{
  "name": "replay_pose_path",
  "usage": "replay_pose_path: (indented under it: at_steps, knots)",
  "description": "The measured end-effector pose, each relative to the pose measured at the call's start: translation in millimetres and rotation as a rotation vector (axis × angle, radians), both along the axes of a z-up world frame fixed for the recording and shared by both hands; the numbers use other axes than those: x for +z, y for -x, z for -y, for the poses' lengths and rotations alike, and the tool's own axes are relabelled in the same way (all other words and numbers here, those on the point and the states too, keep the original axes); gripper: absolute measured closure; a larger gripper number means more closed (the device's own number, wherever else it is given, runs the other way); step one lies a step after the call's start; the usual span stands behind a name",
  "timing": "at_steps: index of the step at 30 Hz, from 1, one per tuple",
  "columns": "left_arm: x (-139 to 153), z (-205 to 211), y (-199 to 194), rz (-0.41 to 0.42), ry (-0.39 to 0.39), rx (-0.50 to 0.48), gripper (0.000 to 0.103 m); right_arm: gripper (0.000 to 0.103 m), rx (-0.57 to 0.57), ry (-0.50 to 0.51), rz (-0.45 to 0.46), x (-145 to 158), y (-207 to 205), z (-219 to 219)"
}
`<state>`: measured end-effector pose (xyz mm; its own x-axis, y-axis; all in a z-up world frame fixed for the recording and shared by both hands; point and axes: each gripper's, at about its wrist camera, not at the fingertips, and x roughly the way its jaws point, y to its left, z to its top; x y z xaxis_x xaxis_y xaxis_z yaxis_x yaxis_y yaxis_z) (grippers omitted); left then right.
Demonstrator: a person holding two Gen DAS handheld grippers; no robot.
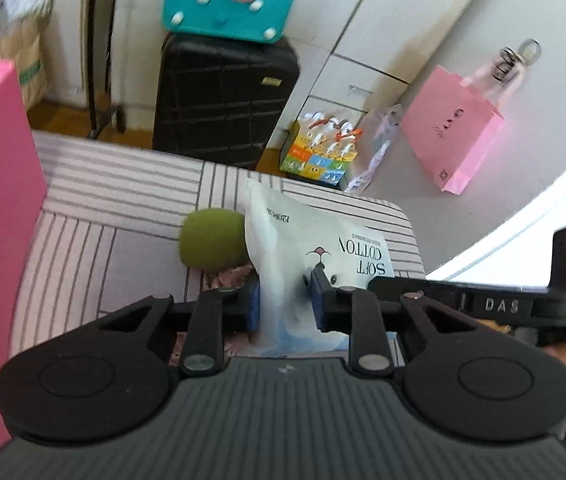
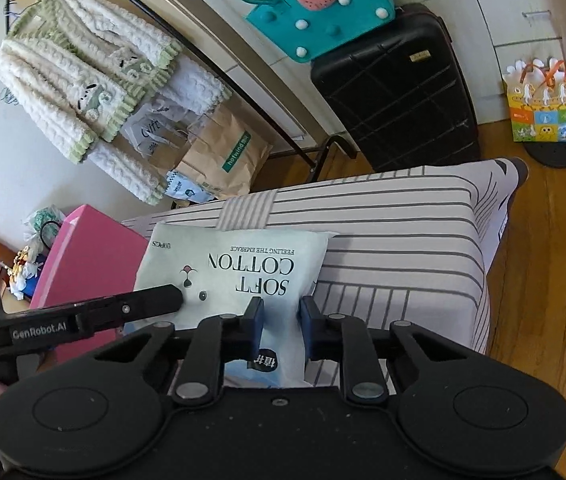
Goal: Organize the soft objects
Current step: 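Lift the soft-cotton pack with both grippers and carry it over the box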
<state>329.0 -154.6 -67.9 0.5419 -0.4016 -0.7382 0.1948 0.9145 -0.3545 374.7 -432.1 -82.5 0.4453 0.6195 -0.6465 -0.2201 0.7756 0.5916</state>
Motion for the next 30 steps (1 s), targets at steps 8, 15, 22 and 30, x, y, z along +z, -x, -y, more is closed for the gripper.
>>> replay_pose_path:
  at_steps: [8, 15, 22, 30]
  knots:
    - [24.2, -0.6, 42.5, 0.106, 0.034, -0.130, 0.080, 0.079, 0.008, 0.015, 0.077, 25.2, 32.4, 3.4]
    - [33.4, -7.6, 59.2, 0.125, -0.003, -0.133, 0.079, 0.079, 0.026, 0.033, 0.109, 39.0, 56.5, -4.8]
    - [30.0, -19.7, 68.4, 0.066, 0.029, -0.150, 0.080, 0.079, 0.037, 0.033, 0.092, 36.6, 70.5, -10.7]
    - [44.0, -23.0, 93.9, 0.101, -0.002, -0.205, 0.082, 0.079, 0.063, 0.058, 0.109, 49.8, 88.1, -20.9]
